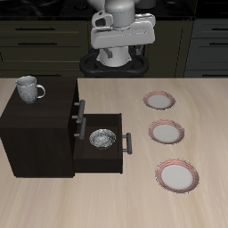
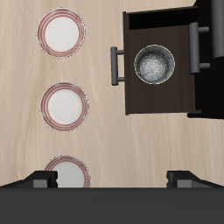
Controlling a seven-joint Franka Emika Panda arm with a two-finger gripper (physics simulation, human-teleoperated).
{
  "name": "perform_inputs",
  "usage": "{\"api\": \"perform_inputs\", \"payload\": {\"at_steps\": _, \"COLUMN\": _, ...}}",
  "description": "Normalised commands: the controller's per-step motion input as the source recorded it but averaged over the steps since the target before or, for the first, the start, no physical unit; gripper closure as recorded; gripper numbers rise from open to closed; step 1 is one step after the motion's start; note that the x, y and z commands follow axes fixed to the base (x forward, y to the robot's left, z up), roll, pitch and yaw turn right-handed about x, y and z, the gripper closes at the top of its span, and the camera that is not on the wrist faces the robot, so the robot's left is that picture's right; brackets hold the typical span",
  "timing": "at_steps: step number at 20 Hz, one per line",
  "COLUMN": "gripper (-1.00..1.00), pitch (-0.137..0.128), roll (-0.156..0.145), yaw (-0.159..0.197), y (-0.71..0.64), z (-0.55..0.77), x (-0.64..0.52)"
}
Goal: Open the top drawer
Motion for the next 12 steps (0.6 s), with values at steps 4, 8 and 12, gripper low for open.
{"api": "perform_inputs", "payload": {"at_steps": 4, "gripper": -1.0, "pitch": -0.016, "roll": -0.042, "yaw": 0.01, "y": 0.19, "z": 0.03, "x": 0.18}}
{"api": "perform_inputs", "payload": {"at_steps": 8, "gripper": -1.0, "pitch": -0.033, "roll": -0.046, "yaw": 0.045, "y": 0.38, "z": 0.07, "x": 0.29}}
{"api": "perform_inputs", "payload": {"at_steps": 12, "gripper": -1.0, "pitch": -0.018, "roll": -0.041, "yaw": 0.005, "y": 0.12, "z": 0.07, "x": 0.15}}
